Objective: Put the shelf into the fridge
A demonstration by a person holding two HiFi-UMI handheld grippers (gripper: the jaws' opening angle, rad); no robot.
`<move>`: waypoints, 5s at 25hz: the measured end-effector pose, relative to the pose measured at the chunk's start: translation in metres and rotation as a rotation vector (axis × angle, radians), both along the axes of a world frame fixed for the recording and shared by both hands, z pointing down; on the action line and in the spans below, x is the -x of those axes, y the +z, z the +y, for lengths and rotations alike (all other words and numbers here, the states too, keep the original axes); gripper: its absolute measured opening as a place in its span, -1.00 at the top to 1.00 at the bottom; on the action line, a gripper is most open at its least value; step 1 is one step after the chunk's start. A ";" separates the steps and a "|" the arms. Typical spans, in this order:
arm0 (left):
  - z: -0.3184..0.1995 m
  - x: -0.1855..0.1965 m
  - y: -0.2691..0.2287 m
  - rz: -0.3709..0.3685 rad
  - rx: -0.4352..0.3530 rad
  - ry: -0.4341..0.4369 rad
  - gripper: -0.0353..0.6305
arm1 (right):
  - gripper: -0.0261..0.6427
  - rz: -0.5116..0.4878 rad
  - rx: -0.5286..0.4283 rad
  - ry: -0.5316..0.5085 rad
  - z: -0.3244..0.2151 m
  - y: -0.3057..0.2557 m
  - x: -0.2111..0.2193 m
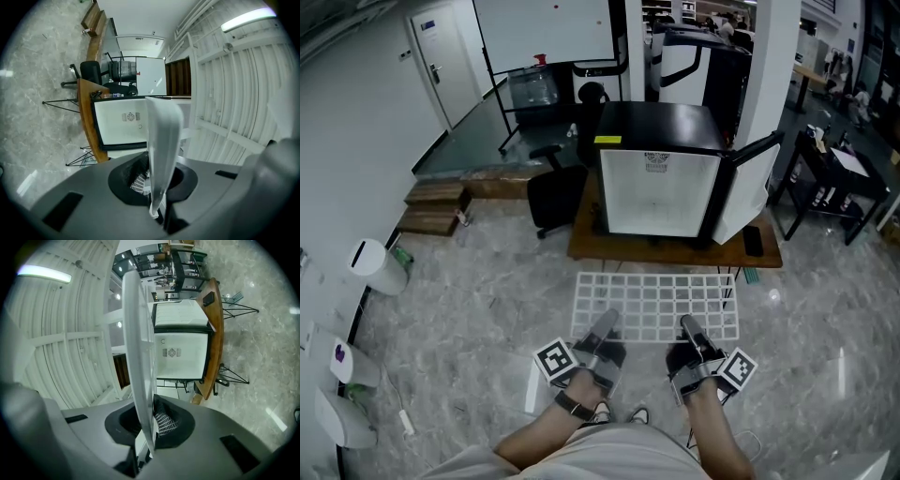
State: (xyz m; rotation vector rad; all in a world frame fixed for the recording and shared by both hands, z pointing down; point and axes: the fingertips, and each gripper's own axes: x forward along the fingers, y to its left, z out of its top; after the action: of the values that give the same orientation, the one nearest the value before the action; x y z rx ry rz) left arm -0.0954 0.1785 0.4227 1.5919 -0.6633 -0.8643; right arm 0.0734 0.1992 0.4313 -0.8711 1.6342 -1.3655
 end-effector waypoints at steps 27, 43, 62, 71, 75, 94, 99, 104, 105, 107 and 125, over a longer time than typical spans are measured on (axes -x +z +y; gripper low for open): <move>-0.056 -0.029 -0.007 -0.022 -0.004 -0.044 0.81 | 0.78 -0.015 0.011 -0.039 -0.061 -0.006 -0.029; -0.173 -0.020 0.009 -0.003 0.005 0.018 0.81 | 0.78 0.015 0.026 0.003 -0.169 0.007 -0.019; -0.318 -0.030 0.029 0.007 0.058 0.130 0.81 | 0.78 0.053 0.064 0.063 -0.301 0.025 -0.026; -0.393 -0.044 0.042 -0.025 0.080 0.071 0.81 | 0.78 0.036 0.097 -0.018 -0.386 0.042 -0.040; -0.389 -0.042 0.038 -0.031 0.085 0.069 0.81 | 0.78 0.028 0.107 -0.023 -0.382 0.037 -0.039; -0.392 -0.044 0.041 -0.006 0.083 0.045 0.81 | 0.78 0.030 0.120 -0.051 -0.386 0.045 -0.040; -0.393 -0.046 0.044 0.001 0.099 0.047 0.81 | 0.79 0.038 0.108 -0.055 -0.386 0.047 -0.042; -0.392 -0.042 0.045 -0.006 0.113 0.041 0.81 | 0.79 0.037 0.116 -0.064 -0.386 0.047 -0.039; -0.392 -0.042 0.046 -0.007 0.114 0.041 0.81 | 0.78 0.039 0.118 -0.062 -0.386 0.047 -0.039; -0.393 -0.041 0.047 -0.007 0.116 0.039 0.81 | 0.79 0.040 0.119 -0.063 -0.386 0.047 -0.038; -0.393 -0.043 0.047 0.018 0.108 0.043 0.81 | 0.79 0.040 0.136 -0.056 -0.382 0.049 -0.038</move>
State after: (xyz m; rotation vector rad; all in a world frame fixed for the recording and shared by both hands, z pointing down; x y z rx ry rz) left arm -0.0529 -0.2150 0.4697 1.4945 -0.6501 -0.7973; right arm 0.1116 -0.1824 0.4801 -0.9438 1.6215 -1.5209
